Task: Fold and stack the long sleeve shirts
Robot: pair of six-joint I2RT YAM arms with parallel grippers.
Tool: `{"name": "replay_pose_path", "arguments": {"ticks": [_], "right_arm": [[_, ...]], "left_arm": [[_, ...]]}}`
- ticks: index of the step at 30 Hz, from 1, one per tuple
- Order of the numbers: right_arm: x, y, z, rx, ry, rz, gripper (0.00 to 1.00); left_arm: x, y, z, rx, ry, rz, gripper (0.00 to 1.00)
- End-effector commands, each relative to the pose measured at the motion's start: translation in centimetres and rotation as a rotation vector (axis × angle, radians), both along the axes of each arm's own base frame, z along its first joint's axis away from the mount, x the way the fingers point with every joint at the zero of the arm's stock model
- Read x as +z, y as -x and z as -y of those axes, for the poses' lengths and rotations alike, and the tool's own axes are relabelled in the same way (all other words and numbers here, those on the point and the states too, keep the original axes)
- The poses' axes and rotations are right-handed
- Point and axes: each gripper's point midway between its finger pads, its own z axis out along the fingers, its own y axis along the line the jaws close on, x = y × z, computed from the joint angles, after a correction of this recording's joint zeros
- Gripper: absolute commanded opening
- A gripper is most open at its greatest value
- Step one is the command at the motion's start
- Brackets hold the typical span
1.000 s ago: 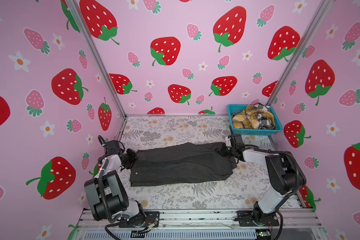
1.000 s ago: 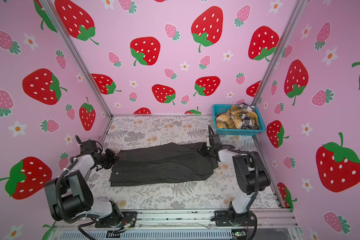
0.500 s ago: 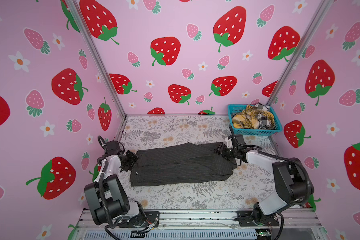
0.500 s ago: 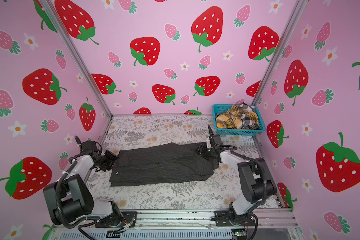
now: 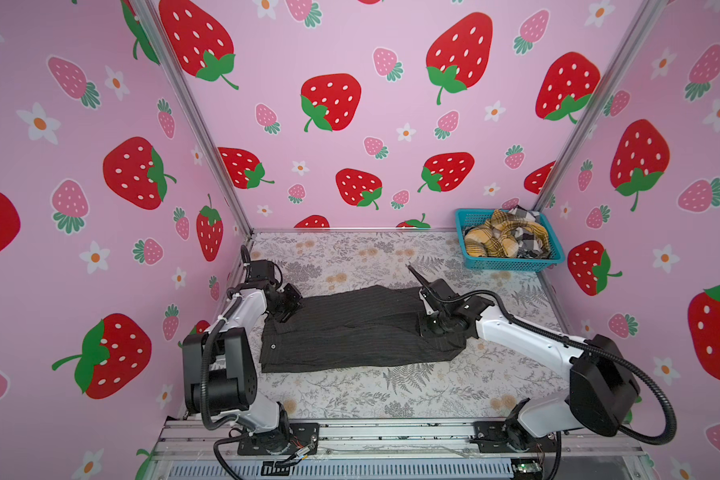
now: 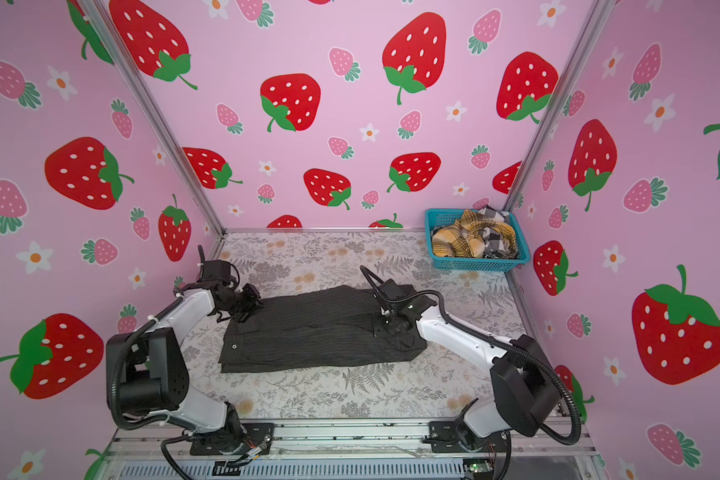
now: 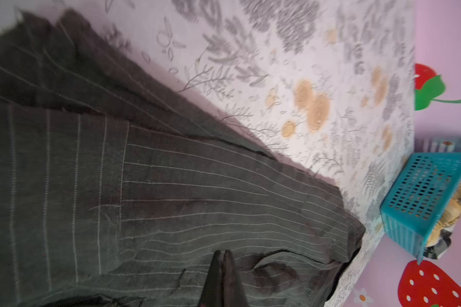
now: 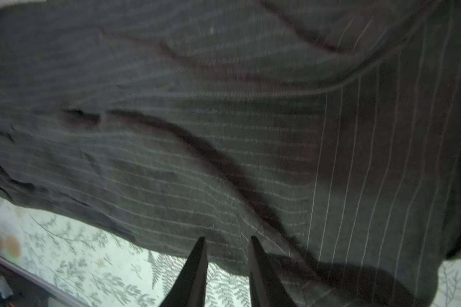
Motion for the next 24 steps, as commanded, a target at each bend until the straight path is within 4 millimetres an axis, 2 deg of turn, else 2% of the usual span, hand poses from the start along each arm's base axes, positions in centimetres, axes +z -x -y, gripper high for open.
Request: {"name": "replay_pose_path", "arguments": {"ticks": [1,3,4,7,9,13,18,20,22,24], "right_arm": [[-1.2,3.1,2.5,-0.020,0.051,-0.083,0.31],[-1.8,4.1,3.3,-0.016,0.070,-0.095,0.31],[-2.1,4.2,3.8,-0.014,0.089,-0.091,0.34],[-1.6,3.4,4.3,0.011,0.150,-0.019,0.56],[-1.5,2.8,4.7,0.024,0.217,0.015,0.61],[-3.1,3.6,4.6,0.093,0.299,-0.023,0.58],[-4.0,3.9,4.0,0.165,0.333,-0.028,0.56],[-4.0,3.2,4.2,0.169,0.380,-0.013,0.49],[-3.8,1.8,4.5,0.151,0.433,0.021,0.33],[-3.6,0.5,4.3,0.143,0.448,0.037,0.24]], "left_arm": [[-1.2,0.3,0.1,0.012,0.031,-0.019,0.00],[-2.1,0.6,-0.1,0.015,0.031,-0.039,0.00],[-2.5,0.7,-0.1,0.017,0.032,-0.044,0.00],[-3.4,1.1,-0.3,0.019,0.028,-0.062,0.00],[-3.9,1.3,-0.5,0.021,0.025,-0.075,0.00],[-4.4,1.7,-0.8,0.022,0.030,-0.089,0.00],[-4.4,1.8,-1.2,0.031,0.035,-0.087,0.00],[-4.4,1.9,-1.3,0.030,0.035,-0.086,0.00],[-4.3,1.9,-1.4,0.032,0.037,-0.087,0.00],[-4.3,2.0,-1.6,0.033,0.035,-0.087,0.00]]}}
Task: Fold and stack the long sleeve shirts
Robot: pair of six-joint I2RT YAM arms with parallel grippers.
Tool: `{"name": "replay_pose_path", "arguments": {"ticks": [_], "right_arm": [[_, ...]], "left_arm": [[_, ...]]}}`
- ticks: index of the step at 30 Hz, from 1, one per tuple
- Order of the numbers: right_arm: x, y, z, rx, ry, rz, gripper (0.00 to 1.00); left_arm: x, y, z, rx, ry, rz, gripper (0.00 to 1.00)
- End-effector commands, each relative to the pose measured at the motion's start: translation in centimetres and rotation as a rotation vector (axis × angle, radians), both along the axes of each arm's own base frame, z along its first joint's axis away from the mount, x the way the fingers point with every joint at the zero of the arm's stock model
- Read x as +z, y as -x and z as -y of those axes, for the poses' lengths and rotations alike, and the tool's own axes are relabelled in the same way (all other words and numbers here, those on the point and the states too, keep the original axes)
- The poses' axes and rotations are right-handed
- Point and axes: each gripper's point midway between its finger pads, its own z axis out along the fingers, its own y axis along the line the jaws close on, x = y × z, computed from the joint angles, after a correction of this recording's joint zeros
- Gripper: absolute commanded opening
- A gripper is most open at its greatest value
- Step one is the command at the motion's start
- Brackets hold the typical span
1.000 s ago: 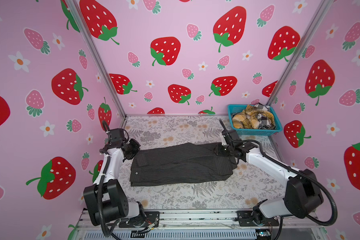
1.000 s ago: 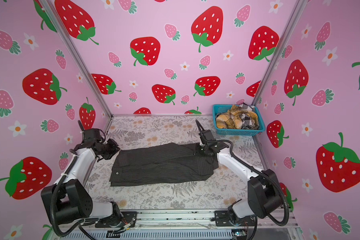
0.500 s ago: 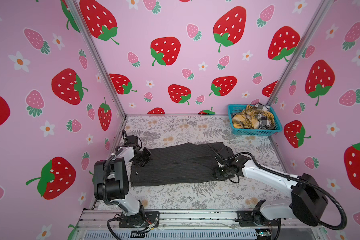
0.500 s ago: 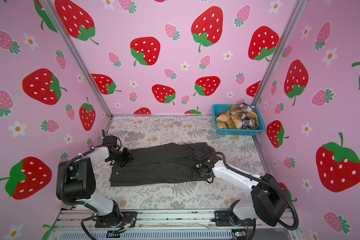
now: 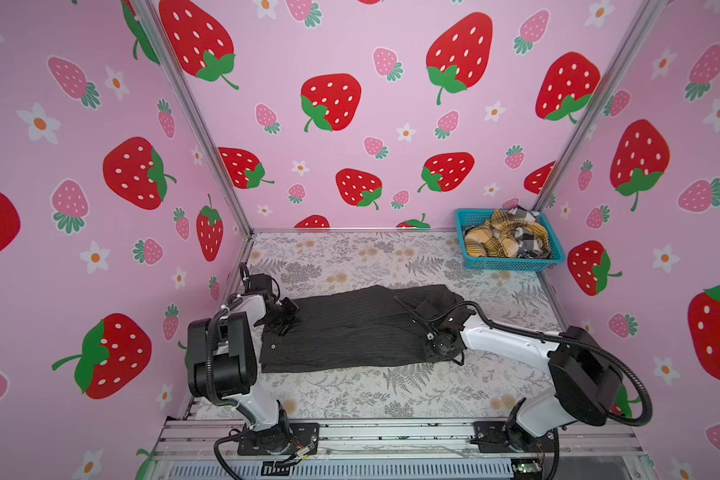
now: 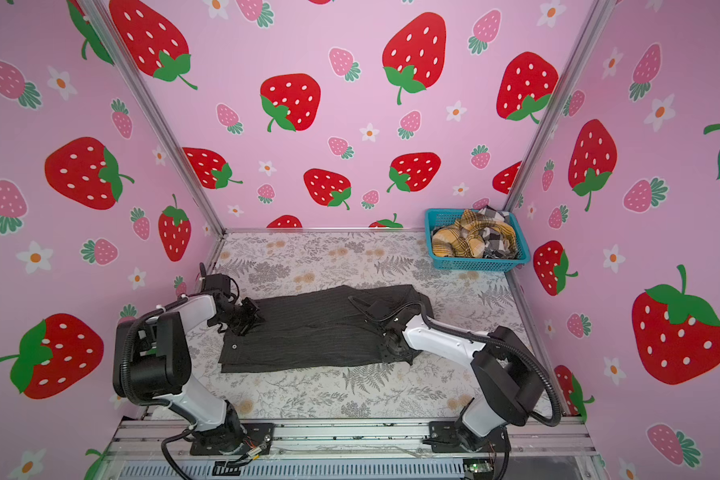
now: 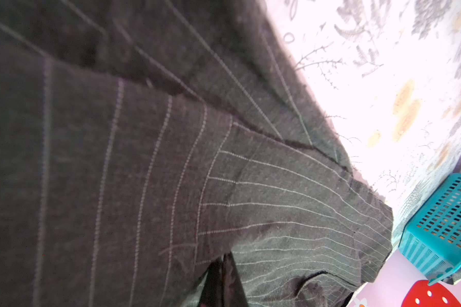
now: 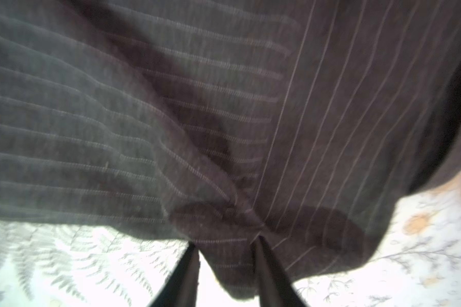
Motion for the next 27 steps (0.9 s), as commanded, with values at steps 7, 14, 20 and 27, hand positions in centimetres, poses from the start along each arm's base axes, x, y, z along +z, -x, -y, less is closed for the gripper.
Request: {"name": "replay_pose_path", "arguments": {"ticks": [7,14,20,27], "right_arm": [[-1.5,-4.2,0.3,0.030,0.117,0.055,0.11],[-4.5,-3.1,0.0,0.076,0.106,-0.017,0.11],[-1.9,-3.9,-0.4,0.069,0.092,0.021,0.29],[6.4,-5.0,-0.4,0.008,-0.006,0.164,0.59]], "left_arm": [[-0.1,0.9,-0.2,-0.005,0.021,-0.006,0.00],[0.5,1.0,-0.7,0.013,0.029,0.000,0.00],[3.3,-0.9,-0.4,0.036,0.081,0.063,0.00],[5.6,-3.7,0.7,0.019,0.113,0.127,0.10]]}}
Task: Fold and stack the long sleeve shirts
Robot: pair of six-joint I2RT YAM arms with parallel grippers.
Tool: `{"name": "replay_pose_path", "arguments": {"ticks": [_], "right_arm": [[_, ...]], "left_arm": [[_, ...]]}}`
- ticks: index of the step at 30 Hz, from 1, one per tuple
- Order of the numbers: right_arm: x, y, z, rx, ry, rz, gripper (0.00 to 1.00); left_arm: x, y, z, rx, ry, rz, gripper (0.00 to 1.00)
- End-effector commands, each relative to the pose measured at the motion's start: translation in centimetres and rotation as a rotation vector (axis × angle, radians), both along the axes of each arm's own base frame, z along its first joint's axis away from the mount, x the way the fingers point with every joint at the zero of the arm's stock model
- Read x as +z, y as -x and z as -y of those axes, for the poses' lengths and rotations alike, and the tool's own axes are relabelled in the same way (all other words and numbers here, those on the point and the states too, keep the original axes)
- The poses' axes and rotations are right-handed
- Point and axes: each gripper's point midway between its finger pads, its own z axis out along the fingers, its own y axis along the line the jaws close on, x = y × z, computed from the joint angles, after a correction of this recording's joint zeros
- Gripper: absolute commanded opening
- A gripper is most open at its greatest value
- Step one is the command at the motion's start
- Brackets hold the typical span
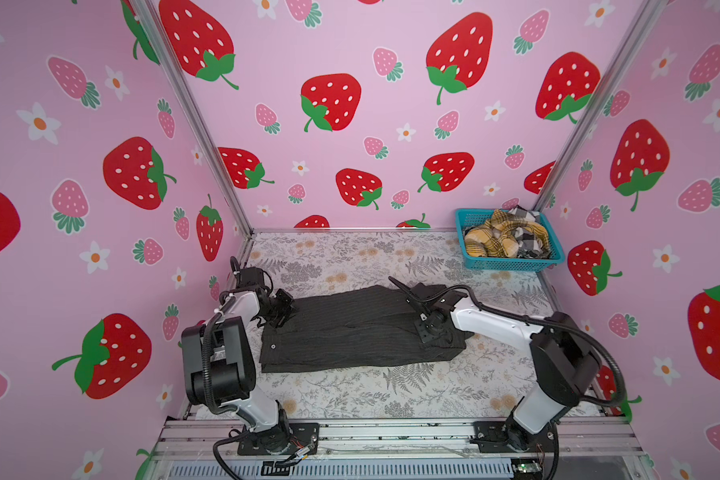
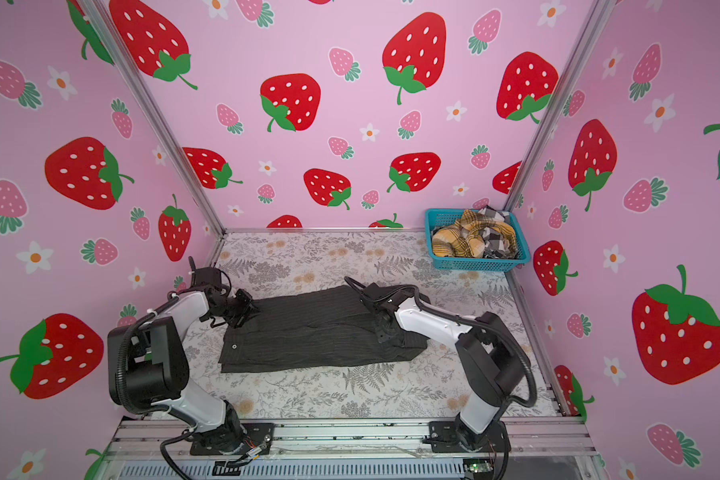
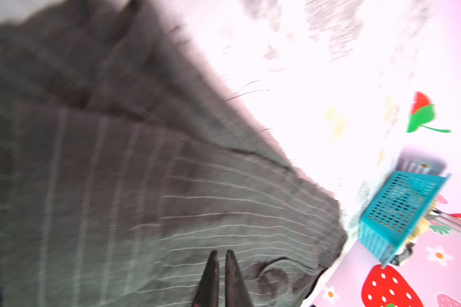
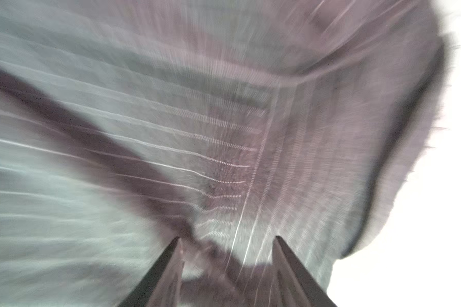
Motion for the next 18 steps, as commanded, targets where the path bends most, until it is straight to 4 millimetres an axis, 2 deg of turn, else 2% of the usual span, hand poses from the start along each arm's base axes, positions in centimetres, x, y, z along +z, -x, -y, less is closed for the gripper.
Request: {"name": "replay_pose_path", "arguments": {"ticks": [1,4,8,9,11,14,16,18], "right_arm": [[2.8,0.9,1.7,-0.033,0.012,0.021,0.59],[2.1,3.0,2.5,-0.033,-0.005,-0.043,0.58],[-0.5,6.5,1.8,-0.023,-0.084,-0.177,0.52],[-1.1,7.0,1.7,-0.030,-0.103,-0.200,0.48],[-2.2,7.8,1.4,-0.044,-0.128,-0.242,0.46],[-4.2,7.5,1.8,-0.079,-0.106,-0.263,0.40],[-5.3,5.9,3.0,-0.143,-0.076,-0.237,0.33],[-5.1,3.2,3.2,-0.185,-0.080,-0.177,0.29]], "left_arm": [[1.3,-1.5,0.9,-0.010,0.053,0.032,0.10],[0.9,-1.9,1.6,-0.028,0.071,0.034,0.09],[-0.1,-2.1,1.8,-0.043,0.072,0.015,0.07],[-0.4,-2.1,1.8,-0.043,0.074,0.007,0.07],[-1.0,-2.1,1.8,-0.050,0.078,-0.008,0.01],[-1.9,-1.8,1.8,-0.056,0.078,-0.032,0.00],[-2.7,-1.2,1.6,-0.057,0.061,-0.065,0.00],[-3.4,-0.4,1.1,-0.044,0.048,-0.092,0.00]]}}
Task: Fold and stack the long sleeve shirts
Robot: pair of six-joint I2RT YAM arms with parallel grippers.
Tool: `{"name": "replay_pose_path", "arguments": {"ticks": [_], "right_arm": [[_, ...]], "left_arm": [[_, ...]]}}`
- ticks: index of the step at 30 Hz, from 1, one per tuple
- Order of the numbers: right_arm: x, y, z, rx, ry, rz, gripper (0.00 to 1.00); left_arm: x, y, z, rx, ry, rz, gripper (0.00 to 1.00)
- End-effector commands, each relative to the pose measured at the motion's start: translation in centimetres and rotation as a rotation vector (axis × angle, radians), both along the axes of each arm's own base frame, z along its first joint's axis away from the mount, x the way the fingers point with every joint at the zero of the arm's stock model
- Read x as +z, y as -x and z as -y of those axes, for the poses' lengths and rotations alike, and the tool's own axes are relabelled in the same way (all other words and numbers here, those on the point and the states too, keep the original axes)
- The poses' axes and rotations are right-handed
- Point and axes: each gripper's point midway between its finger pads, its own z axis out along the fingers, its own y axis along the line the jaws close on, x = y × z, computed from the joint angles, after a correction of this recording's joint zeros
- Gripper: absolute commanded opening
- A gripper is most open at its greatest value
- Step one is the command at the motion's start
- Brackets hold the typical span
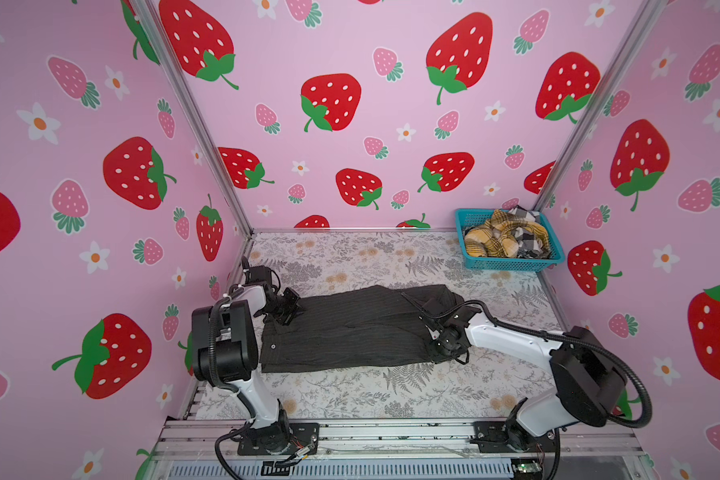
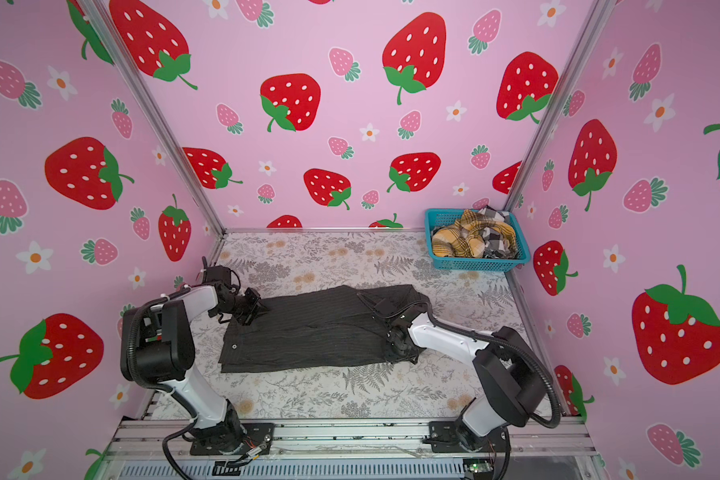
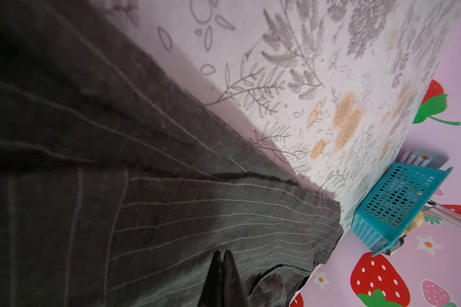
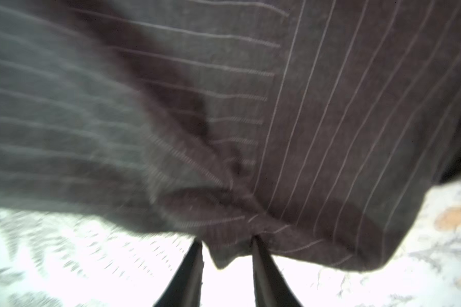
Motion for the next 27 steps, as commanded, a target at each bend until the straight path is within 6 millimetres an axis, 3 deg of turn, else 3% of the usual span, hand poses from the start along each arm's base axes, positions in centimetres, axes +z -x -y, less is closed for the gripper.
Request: {"name": "replay_pose_path", "arguments": {"ticks": [1,4,7,10,12,15,18,20,24,27], "right_arm": [[0.4,-4.4,-0.1,-0.086,-0.015,0.104,0.29],[1.0,-9.0,-2.7,-0.064,-0.051,0.154,0.29],[-0.3,-13.9,-4.6,-0.063,-0.057,0.145,0.27],[-0.6,-20.2,-5.7,-0.096,-0.067,0.187,0.27],[0.1,-24.0,-7.5,-0.076,-0.105,0.224,0.28],[2.8,-26.7,-9.4,-0.042,-0.141,0.260,0.31],[5.4,-25.2,-8.3,-0.049,-0.111,0.284,0.39],[6.2,-22.9,-7.1,-0.052,-0.104,0.281,0.47],[6.3,-16.7,-3.9,-0.061,-0.081,0.238,0.51],[5.9,-13.4,-2.7,-0.081,-0.115,0.196,0.55]], "left_arm": [[-0.4,0.7,-0.8,0.001,-0.025,-0.026,0.00],[-1.2,1.9,-1.3,0.025,-0.018,-0.052,0.00],[-1.5,3.2,-1.4,0.030,-0.019,-0.074,0.00],[-1.7,4.9,-0.6,0.016,-0.026,-0.093,0.00],[-1.5,6.2,0.8,-0.032,-0.043,-0.095,0.00],[-1.2,7.7,2.4,-0.081,-0.060,-0.091,0.00],[0.3,7.9,1.9,-0.085,-0.113,-0.053,0.00],[2.2,6.9,1.1,-0.082,-0.164,-0.005,0.16],[6.9,3.2,1.1,-0.085,-0.169,0.133,0.23],[8.4,0.5,0.7,-0.110,-0.179,0.169,0.24]]}}
